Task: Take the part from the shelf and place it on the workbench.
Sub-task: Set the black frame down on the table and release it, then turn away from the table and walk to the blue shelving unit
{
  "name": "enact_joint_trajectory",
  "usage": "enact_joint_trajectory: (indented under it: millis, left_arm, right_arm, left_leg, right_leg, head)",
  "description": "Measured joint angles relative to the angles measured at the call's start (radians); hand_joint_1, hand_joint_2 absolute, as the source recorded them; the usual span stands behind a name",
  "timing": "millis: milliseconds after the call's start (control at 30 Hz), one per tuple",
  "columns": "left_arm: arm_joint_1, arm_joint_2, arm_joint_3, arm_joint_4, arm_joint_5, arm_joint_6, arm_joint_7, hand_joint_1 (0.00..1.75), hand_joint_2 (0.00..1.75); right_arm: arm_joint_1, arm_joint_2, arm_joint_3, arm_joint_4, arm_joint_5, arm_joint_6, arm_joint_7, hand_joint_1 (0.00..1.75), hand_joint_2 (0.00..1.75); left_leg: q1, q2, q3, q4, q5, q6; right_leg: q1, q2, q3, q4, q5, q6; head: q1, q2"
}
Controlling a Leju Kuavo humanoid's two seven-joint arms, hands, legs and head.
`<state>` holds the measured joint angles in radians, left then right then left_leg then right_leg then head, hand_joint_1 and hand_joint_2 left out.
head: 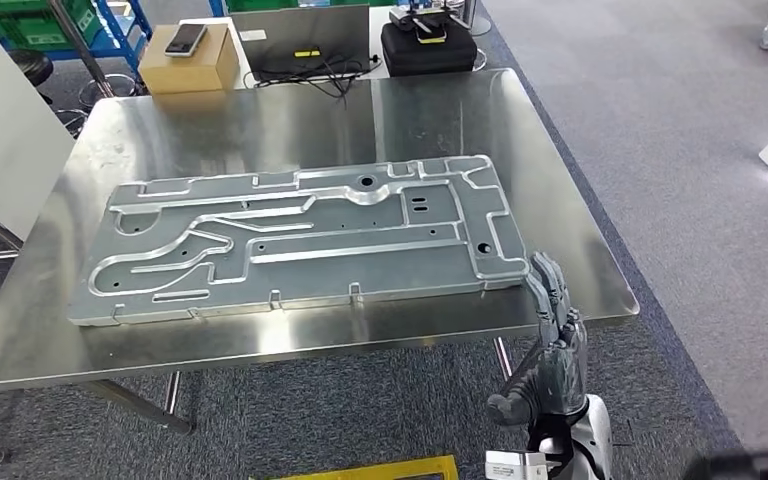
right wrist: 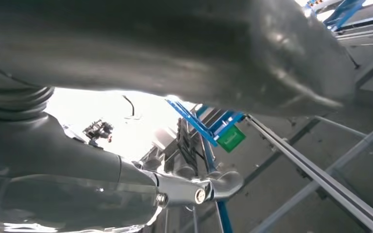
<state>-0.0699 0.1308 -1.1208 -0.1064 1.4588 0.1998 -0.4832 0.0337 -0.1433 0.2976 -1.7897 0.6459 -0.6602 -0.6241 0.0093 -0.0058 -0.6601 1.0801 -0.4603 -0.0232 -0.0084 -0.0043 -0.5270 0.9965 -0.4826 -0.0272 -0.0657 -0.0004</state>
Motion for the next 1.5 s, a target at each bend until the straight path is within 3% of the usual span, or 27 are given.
enact_joint_trajectory:
  millis: [67,100,167,233,300,367,433,467,533,600,633,667,733,800,833,867,933,967,1000,1100,1133,1200,1267,1333,1367,1433,1500]
  left_arm:
    - [-0.001,0.0,0.0,0.0,0.0,0.0,0.002,0.0,0.0]
    - [-0.002,0.0,0.0,0.0,0.0,-0.001,0.004,0.0,0.0]
    - [-0.003,-0.001,0.0,0.0,0.0,-0.001,0.008,0.0,0.0]
    - [-0.004,-0.001,0.0,0.0,0.0,-0.002,0.011,0.0,0.0]
    - [-0.01,0.0,0.0,0.0,0.0,-0.001,0.012,0.0,0.0]
    - [-0.013,-0.001,0.0,0.0,0.0,0.0,0.013,0.0,0.0]
    - [-0.012,0.0,0.0,0.0,0.0,0.001,0.013,0.0,0.0]
    - [-0.012,0.0,0.0,0.0,0.0,0.001,0.014,0.0,0.0]
    - [-0.012,0.0,0.0,0.0,0.0,0.001,0.014,0.0,0.0]
    - [-0.012,0.0,0.0,0.0,0.0,0.001,0.013,0.0,0.0]
    - [-0.011,0.0,0.0,0.0,0.0,0.0,0.011,0.0,0.0]
    - [-0.011,0.0,0.0,0.0,0.0,-0.002,0.009,0.0,0.0]
    - [-0.011,-0.001,0.0,0.0,0.0,-0.007,0.0,0.0,0.0]
    - [-0.011,-0.003,0.0,-0.001,0.0,-0.01,-0.006,0.0,0.0]
    - [-0.012,-0.004,0.0,-0.001,0.0,-0.01,-0.008,0.0,0.0]
    - [-0.011,-0.005,0.0,-0.001,0.0,-0.01,-0.009,0.0,0.0]
    - [-0.009,-0.006,0.0,-0.001,0.0,-0.009,-0.008,0.0,0.0]
    - [-0.007,-0.007,0.0,-0.001,0.0,-0.008,-0.006,0.0,0.0]
    - [-0.005,-0.007,0.0,-0.001,0.0,-0.006,-0.004,0.0,0.0]
    - [-0.003,-0.009,0.001,-0.001,0.0,-0.003,0.002,0.0,0.0]
    - [-0.002,-0.01,0.002,-0.001,0.0,-0.002,0.003,0.0,0.0]
    - [-0.002,-0.011,0.003,-0.001,0.0,-0.002,0.007,0.0,0.0]
    - [-0.003,-0.012,0.004,-0.001,0.0,-0.002,0.014,0.0,0.0]
    - [-0.006,-0.012,0.003,-0.001,0.0,-0.006,0.019,0.0,0.0]
    - [-0.007,-0.012,0.003,-0.001,0.0,-0.008,0.021,0.0,0.0]
    - [-0.003,-0.012,0.003,-0.001,0.0,-0.009,0.022,0.0,0.0]
    - [0.003,-0.011,0.003,-0.001,0.0,-0.009,0.023,0.0,0.0]
  right_arm:
    - [0.012,-0.001,0.0,-0.014,0.0,-0.001,0.0,0.0,0.0]
    - [0.02,-0.002,0.0,-0.02,0.0,-0.002,0.0,0.0,0.0]
    - [0.035,-0.002,0.0,-0.03,0.001,-0.008,0.0,0.0,0.0]
    - [0.048,-0.004,0.0,-0.042,0.003,-0.013,0.0,0.0,0.0]
    - [0.055,-0.006,0.0,-0.055,0.006,-0.015,0.0,0.0,0.0]
    - [0.059,-0.007,0.0,-0.064,0.01,-0.015,0.0,0.0,0.0]
    - [0.064,-0.01,-0.001,-0.07,0.012,-0.015,0.0,0.0,0.0]
    - [0.067,-0.011,-0.002,-0.071,0.012,-0.015,0.0,0.0,0.0]
    - [0.071,-0.015,-0.003,-0.073,0.012,-0.015,0.0,0.0,0.0]
    - [0.073,-0.016,-0.004,-0.074,0.012,-0.015,0.0,0.0,0.0]
    - [0.074,-0.017,-0.004,-0.073,0.013,-0.015,0.0,0.0,0.0]
    - [0.076,-0.017,-0.004,-0.073,0.014,-0.015,0.0,0.0,0.0]
    - [0.077,-0.017,-0.006,-0.073,0.015,-0.014,0.0,0.0,0.0]
    - [0.078,-0.017,-0.014,-0.075,0.007,-0.011,0.0,0.0,0.0]
    - [0.081,-0.017,-0.021,-0.076,-0.005,-0.007,0.0,0.0,0.0]
    - [0.085,-0.017,-0.032,-0.077,-0.026,0.0,0.0,0.0,0.0]
    - [0.105,-0.015,-0.065,-0.08,-0.102,0.022,0.0,0.0,0.0]
    - [0.117,-0.013,-0.083,-0.083,-0.148,0.033,0.0,0.0,0.0]
    - [0.131,-0.008,-0.105,-0.085,-0.197,0.045,0.0,0.0,0.0]
    - [0.176,0.023,-0.198,-0.079,-0.302,0.096,0.0,0.0,0.0]
    - [0.187,0.037,-0.234,-0.072,-0.321,0.116,0.0,0.0,0.0]
    - [0.203,0.064,-0.302,-0.052,-0.331,0.146,0.002,0.0,0.0]
    - [0.204,0.091,-0.378,0.018,-0.297,0.177,0.008,0.0,0.0]
    - [0.183,0.12,-0.493,0.176,-0.231,0.212,0.009,0.0,0.0]
    - [0.172,0.131,-0.558,0.266,-0.204,0.222,0.005,0.0,0.0]
    - [0.159,0.147,-0.663,0.411,-0.179,0.229,0.002,0.0,0.0]
    - [0.147,0.158,-0.732,0.53,-0.153,0.225,0.002,0.0,0.0]
  left_leg:
    - [0.003,0.0,-0.03,0.122,-0.099,-0.009]
    - [0.004,0.0,-0.037,0.178,-0.125,-0.012]
    - [0.005,0.0,-0.012,0.211,-0.114,-0.015]
    - [0.005,0.0,0.08,0.108,-0.066,-0.011]
    - [0.0,-0.001,0.182,-0.04,-0.058,0.0]
    - [-0.006,-0.002,0.215,-0.104,-0.066,0.012]
    - [-0.006,0.001,0.201,-0.108,-0.05,0.027]
    - [-0.005,0.004,0.192,-0.11,-0.038,0.036]
    - [-0.004,0.009,0.167,-0.114,-0.013,0.05]
    - [-0.008,0.01,0.138,-0.111,0.01,0.055]
    - [-0.009,0.01,0.122,-0.109,0.02,0.055]
    - [-0.01,0.01,0.105,-0.104,0.03,0.054]
    - [-0.01,0.01,0.073,-0.091,0.046,0.05]
    - [-0.012,0.009,0.05,-0.077,0.058,0.043]
    - [-0.013,0.009,0.044,-0.073,0.064,0.037]
    - [-0.012,0.009,0.041,-0.071,0.071,0.031]
    - [-0.009,0.008,0.037,-0.072,0.083,0.019]
    - [-0.008,0.007,0.031,-0.063,0.07,0.013]
    - [-0.006,0.006,0.021,-0.038,0.036,0.008]
    - [0.002,0.006,-0.021,0.135,-0.113,-0.007]
    - [0.004,0.006,-0.024,0.187,-0.129,-0.012]
    - [0.008,0.006,0.009,0.208,-0.087,-0.017]
    - [0.011,0.005,0.108,0.096,-0.042,-0.014]
    - [0.008,0.003,0.209,-0.053,-0.061,-0.003]
    - [0.004,0.001,0.232,-0.096,-0.076,0.005]
    - [-0.001,-0.001,0.229,-0.113,-0.072,0.025]
    - [-0.001,0.005,0.208,-0.115,-0.049,0.044]
  right_leg:
    - [0.001,-0.001,-0.023,0.001,0.019,-0.004]
    - [0.001,-0.001,-0.036,0.002,0.028,-0.003]
    - [0.002,-0.002,-0.061,0.005,0.045,-0.001]
    - [0.002,-0.002,-0.083,0.01,0.061,0.004]
    - [0.004,-0.002,-0.097,0.013,0.076,0.013]
    - [0.004,-0.003,-0.102,0.012,0.093,0.025]
    - [0.002,-0.001,-0.108,0.012,0.099,0.037]
    - [0.001,0.001,-0.116,0.025,0.08,0.042]
    - [-0.002,0.003,-0.147,0.109,-0.01,0.048]
    - [-0.004,0.003,-0.177,0.238,-0.096,0.05]
    - [-0.004,0.003,-0.178,0.282,-0.105,0.051]
    - [-0.004,0.003,-0.164,0.295,-0.093,0.051]
    - [-0.003,0.003,-0.084,0.218,-0.041,0.047]
    - [0.0,0.003,0.022,0.074,-0.036,0.039]
    - [0.003,0.002,0.054,0.023,-0.046,0.035]
    - [0.006,0.002,0.069,-0.004,-0.055,0.032]
    - [0.005,-0.001,0.062,-0.015,-0.042,0.023]
    - [0.003,-0.003,0.055,-0.017,-0.031,0.017]
    - [0.001,-0.005,0.044,-0.02,-0.019,0.012]
    - [-0.001,-0.01,0.0,-0.02,0.017,0.005]
    - [0.0,-0.011,-0.016,-0.018,0.029,0.006]
    - [-0.001,-0.011,-0.052,-0.012,0.051,0.011]
    - [0.0,-0.01,-0.083,-0.003,0.071,0.018]
    - [0.003,-0.012,-0.098,0.003,0.089,0.03]
    - [0.003,-0.015,-0.1,0.004,0.098,0.038]
    - [-0.001,-0.019,-0.103,0.003,0.112,0.053]
    - [-0.006,-0.013,-0.121,0.033,0.07,0.063]
  head:
    - [0.0,0.0]
    - [0.0,0.0]
    - [0.0,0.0]
    - [0.0,0.0]
    - [0.0,0.0]
    - [0.0,0.0]
    - [0.0,0.0]
    - [0.0,0.0]
    - [0.0,0.0]
    - [0.0,0.0]
    - [0.0,0.0]
    - [0.0,0.0]
    - [0.0,0.0]
    - [0.0,0.0]
    - [0.0,0.0]
    - [0.0,0.0]
    - [0.0,0.0]
    - [0.0,0.0]
    - [0.0,0.0]
    - [0.0,0.0]
    - [0.0,0.0]
    - [0.0,0.0]
    - [0.0,0.0]
    - [0.0,0.0]
    - [0.0,0.0]
    - [0.0,0.0]
    - [0.0,0.0]
